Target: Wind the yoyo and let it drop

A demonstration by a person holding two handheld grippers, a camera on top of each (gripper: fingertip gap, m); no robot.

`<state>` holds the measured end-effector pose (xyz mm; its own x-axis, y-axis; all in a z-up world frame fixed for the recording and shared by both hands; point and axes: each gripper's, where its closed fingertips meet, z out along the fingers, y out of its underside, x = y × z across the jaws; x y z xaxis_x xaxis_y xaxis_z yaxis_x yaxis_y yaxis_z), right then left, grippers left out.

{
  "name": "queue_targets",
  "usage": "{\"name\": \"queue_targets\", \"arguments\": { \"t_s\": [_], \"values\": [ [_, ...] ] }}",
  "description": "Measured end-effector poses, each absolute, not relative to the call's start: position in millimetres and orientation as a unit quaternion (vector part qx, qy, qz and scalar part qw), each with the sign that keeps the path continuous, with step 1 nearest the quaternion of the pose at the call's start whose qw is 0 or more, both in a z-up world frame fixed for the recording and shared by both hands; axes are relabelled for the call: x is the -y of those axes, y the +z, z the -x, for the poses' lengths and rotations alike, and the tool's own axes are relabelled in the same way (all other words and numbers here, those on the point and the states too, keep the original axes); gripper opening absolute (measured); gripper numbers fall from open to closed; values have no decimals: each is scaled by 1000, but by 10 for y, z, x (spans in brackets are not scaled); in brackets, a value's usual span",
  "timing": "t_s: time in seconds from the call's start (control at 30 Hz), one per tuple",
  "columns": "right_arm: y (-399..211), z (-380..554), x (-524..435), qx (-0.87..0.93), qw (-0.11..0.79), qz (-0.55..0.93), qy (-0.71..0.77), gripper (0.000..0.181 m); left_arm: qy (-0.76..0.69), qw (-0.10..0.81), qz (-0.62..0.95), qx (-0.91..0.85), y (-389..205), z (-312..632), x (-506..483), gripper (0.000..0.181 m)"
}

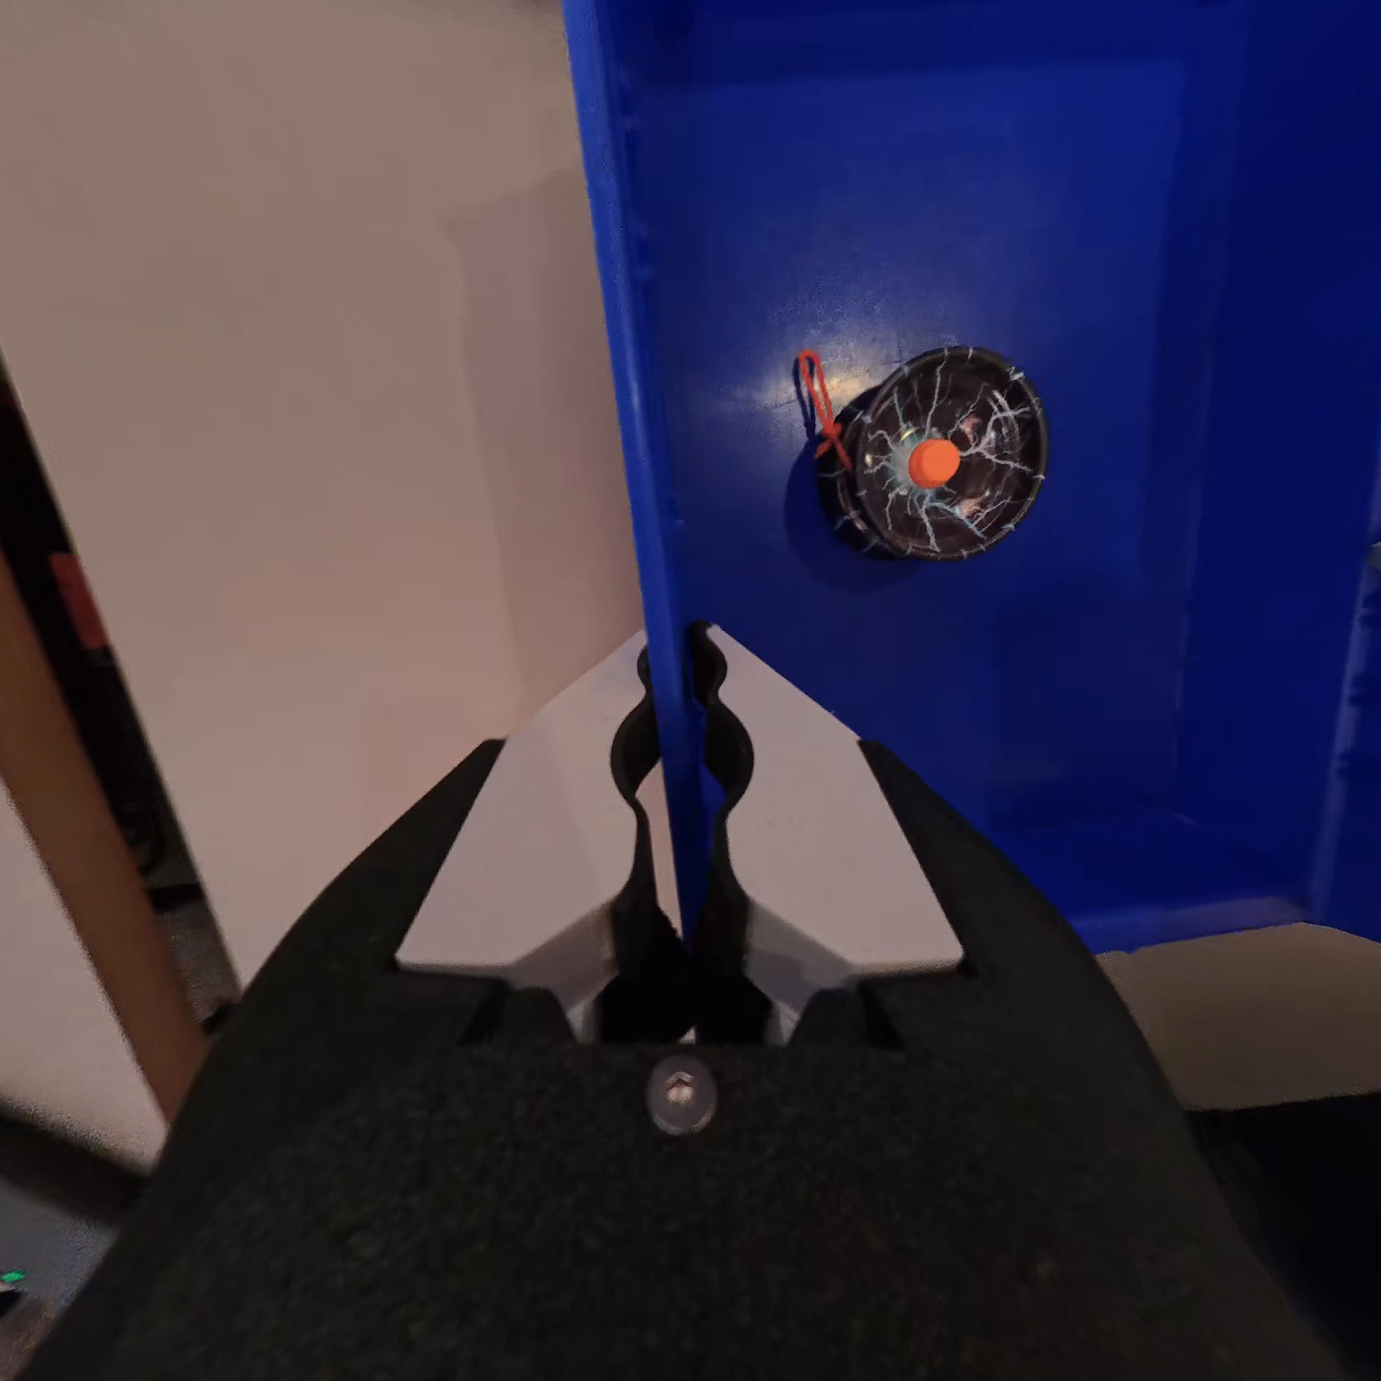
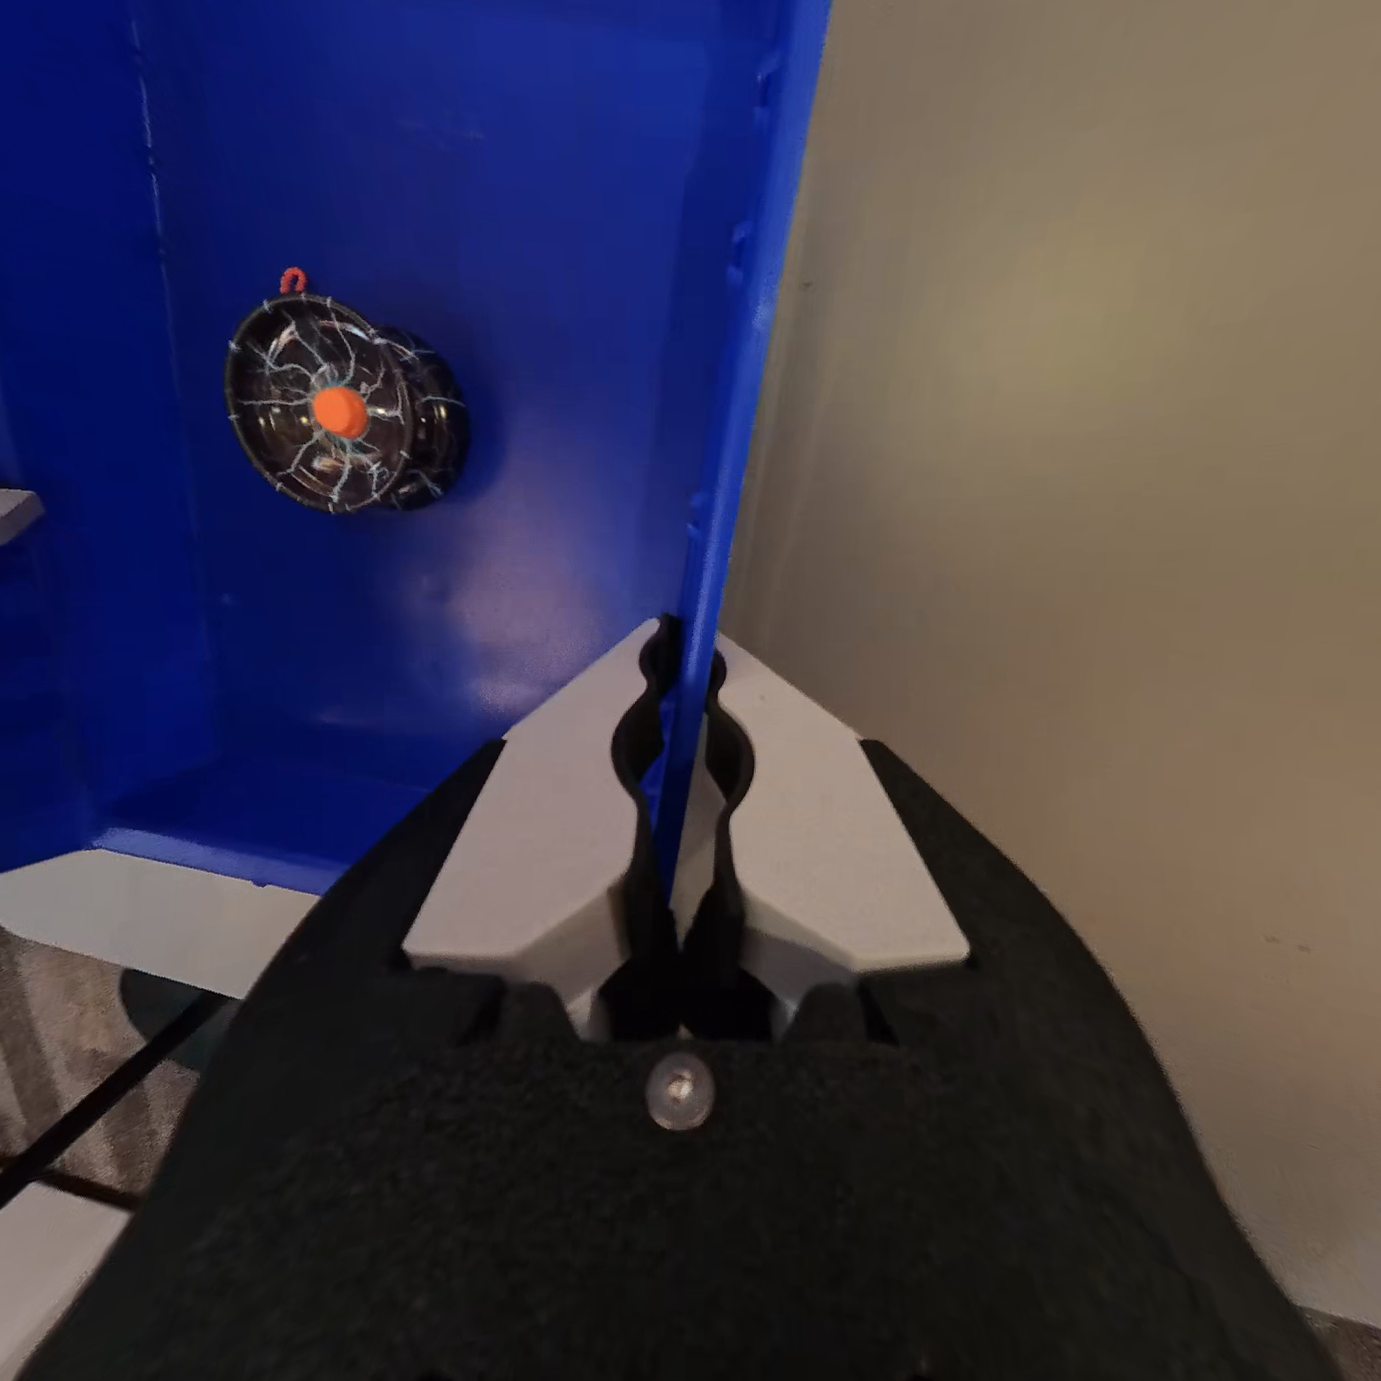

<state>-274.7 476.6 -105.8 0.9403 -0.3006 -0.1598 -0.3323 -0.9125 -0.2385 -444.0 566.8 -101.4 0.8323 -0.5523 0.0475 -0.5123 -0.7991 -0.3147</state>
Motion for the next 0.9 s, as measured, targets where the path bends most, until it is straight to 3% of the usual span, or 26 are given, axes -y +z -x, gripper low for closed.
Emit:
{"name": "queue_targets", "arguments": {
  "t_s": [0.27,0.47,0.6,0.73,0.8,0.87,0.9],
  "values": [
    [-1375,3360,-4782,-168,94,979,67,8,-54,98,945,-306,-1444,5056,-5662,4],
    [-1022,3362,-4624,-134,134,965,184,24,11,148,937,-317,-1053,5296,-5765,43],
    [-321,3037,-4485,-99,233,934,252,30,55,237,905,-349,-345,5350,-5736,38],
    [698,2322,-4260,-53,387,891,233,30,108,397,844,-343,883,5281,-5718,39],
    [1230,1896,-4104,-35,452,873,180,31,119,483,808,-316,1602,5198,-5650,54],
    [1786,1511,-3918,-16,515,848,124,37,102,531,791,-287,2135,5077,-5519,80],
    [2020,1330,-3811,-6,538,838,93,41,82,535,793,-279,2295,4998,-5427,81]
  ]
}}
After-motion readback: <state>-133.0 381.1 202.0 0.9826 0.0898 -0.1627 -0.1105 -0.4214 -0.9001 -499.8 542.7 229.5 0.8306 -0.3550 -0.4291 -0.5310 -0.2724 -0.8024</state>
